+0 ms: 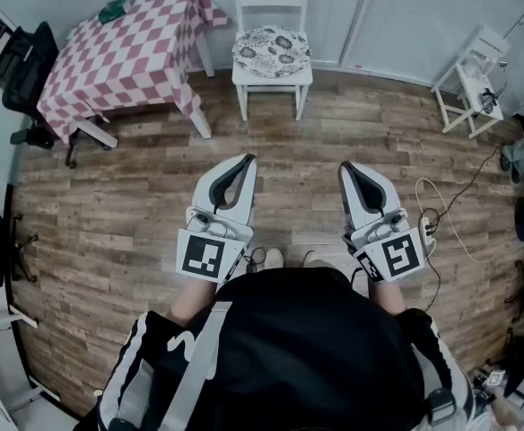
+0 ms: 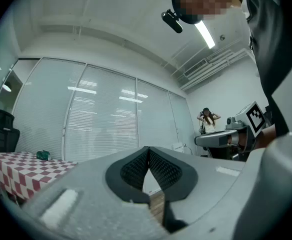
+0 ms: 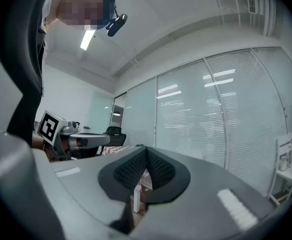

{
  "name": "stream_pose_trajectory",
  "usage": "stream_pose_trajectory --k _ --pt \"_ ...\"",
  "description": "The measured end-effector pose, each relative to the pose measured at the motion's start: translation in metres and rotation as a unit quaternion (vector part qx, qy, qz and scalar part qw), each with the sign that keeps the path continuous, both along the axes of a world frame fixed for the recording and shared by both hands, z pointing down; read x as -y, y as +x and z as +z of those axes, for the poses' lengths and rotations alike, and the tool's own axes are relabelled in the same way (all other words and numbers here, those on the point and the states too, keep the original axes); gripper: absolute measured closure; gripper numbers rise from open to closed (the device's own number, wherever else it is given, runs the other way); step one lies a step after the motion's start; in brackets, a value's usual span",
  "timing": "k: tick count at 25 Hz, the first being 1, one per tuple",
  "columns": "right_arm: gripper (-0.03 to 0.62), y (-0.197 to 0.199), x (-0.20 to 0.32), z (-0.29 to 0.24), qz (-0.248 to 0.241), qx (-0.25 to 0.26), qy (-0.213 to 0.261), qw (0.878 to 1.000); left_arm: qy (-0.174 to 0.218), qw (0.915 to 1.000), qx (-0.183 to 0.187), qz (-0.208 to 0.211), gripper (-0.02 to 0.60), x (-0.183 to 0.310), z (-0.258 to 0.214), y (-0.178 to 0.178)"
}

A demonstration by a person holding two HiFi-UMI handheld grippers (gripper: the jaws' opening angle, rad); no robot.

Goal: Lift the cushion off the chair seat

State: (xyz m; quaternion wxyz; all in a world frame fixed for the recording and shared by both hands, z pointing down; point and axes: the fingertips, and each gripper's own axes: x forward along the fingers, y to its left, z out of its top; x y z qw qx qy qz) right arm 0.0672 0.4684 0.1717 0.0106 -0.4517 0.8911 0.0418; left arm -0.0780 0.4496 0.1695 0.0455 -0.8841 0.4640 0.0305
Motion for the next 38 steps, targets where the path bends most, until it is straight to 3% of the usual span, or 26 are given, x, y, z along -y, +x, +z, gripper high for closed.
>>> stream_pose_trajectory --k 4,25,38 --pt "0.594 -0.001 0.000 0.000 0.002 0.001 0.000 1.000 0.013 0.9999 -0.009 0.001 0.578 0.001 -0.002 -0.001" --pt "0.592 -0.022 0.015 -0.001 0.017 0.018 -0.003 1.000 0.008 0.9999 -0.008 -0.001 0.577 0.018 -0.002 -0.019" --pt "0.592 -0.014 0.041 0.011 0.015 0.011 -0.004 1.000 0.003 1.0000 -0.003 -0.008 0.577 0.041 0.005 -0.018"
